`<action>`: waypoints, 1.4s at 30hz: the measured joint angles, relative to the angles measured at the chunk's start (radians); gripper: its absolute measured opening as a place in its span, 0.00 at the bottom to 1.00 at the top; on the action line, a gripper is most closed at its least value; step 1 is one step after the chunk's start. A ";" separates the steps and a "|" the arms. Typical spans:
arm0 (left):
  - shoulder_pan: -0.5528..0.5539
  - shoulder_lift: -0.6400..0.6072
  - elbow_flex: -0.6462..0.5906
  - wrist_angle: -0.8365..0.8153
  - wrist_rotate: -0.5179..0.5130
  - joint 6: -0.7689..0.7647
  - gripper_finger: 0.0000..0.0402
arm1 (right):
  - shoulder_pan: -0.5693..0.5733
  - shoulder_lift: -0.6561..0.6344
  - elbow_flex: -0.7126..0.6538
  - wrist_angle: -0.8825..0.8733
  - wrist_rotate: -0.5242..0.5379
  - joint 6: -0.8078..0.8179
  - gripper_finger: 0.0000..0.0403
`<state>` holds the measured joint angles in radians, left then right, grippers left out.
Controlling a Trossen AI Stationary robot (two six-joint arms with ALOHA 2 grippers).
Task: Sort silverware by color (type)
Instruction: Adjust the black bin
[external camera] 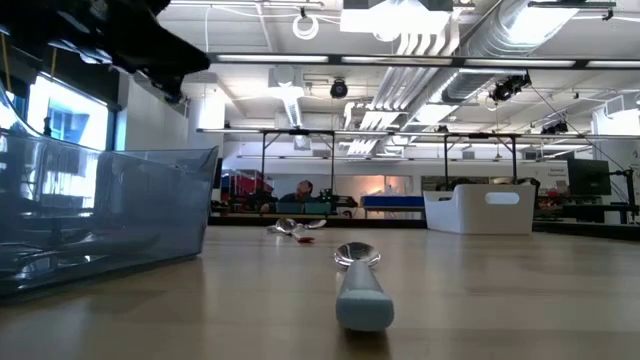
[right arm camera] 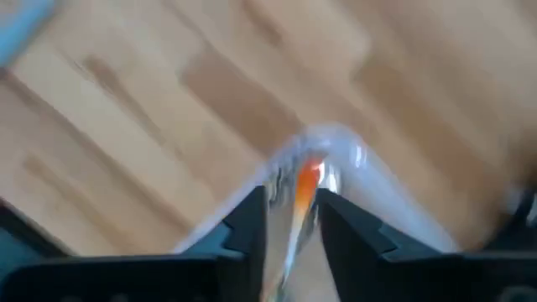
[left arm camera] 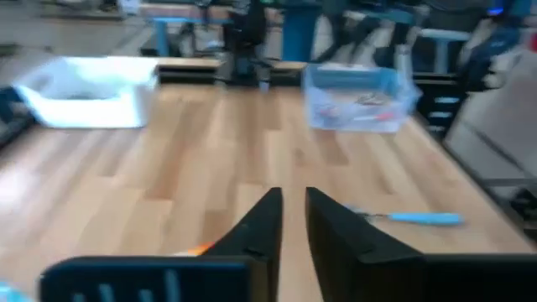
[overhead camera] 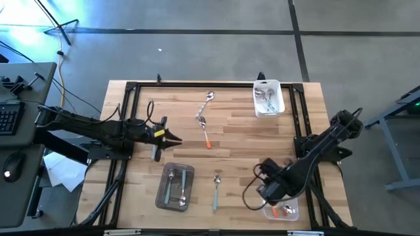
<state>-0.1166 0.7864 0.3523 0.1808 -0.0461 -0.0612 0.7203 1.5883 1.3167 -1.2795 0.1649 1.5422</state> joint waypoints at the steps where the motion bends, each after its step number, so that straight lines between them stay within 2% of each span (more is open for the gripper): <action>1: -0.024 0.005 0.000 0.000 0.000 -0.009 0.08 | -0.017 0.000 0.003 -0.005 0.037 -0.054 0.20; 4: -0.100 0.042 0.000 -0.005 -0.016 -0.008 0.02 | -0.085 0.000 -0.044 0.007 0.102 -0.212 0.05; 7: -0.158 0.080 0.006 -0.038 -0.070 -0.008 0.01 | -0.172 0.000 -0.125 0.163 0.143 -0.391 0.03; 10: -0.188 0.124 0.043 -0.099 -0.123 -0.016 0.00 | -0.277 0.001 -0.208 0.435 0.161 -0.624 0.02; 13: -0.202 0.172 0.080 -0.107 -0.140 -0.015 0.00 | -0.381 0.001 -0.301 0.818 0.167 -0.877 0.01; 16: -0.217 0.189 0.083 -0.117 -0.157 -0.021 0.00 | -0.456 0.019 -0.364 1.170 0.158 -1.054 0.01; 20: -0.298 0.153 0.067 -0.142 -0.313 -0.023 0.00 | -0.497 0.126 -0.368 1.393 0.147 -1.186 0.00; 23: -0.338 0.111 0.068 -0.197 -0.409 -0.029 0.00 | -0.507 0.219 -0.319 1.414 0.112 -1.209 0.00; 32: -0.389 0.017 0.068 -0.292 -0.431 -0.076 0.00 | -0.487 0.415 -0.128 1.423 0.076 -1.192 0.00; 35: -0.392 0.002 0.068 -0.333 -0.462 -0.085 0.00 | -0.490 0.476 -0.065 1.416 0.058 -1.190 0.00; 39: -0.391 -0.026 0.068 -0.382 -0.551 -0.119 0.00 | -0.489 0.537 0.027 1.395 -0.011 -1.214 0.00; 42: -0.391 -0.039 0.068 -0.384 -0.565 -0.121 0.00 | -0.488 0.576 0.090 1.376 -0.027 -1.239 0.00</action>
<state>-0.5079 0.7470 0.4198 -0.2035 -0.6111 -0.1818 0.2325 2.1647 1.4062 0.0969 0.1378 0.3031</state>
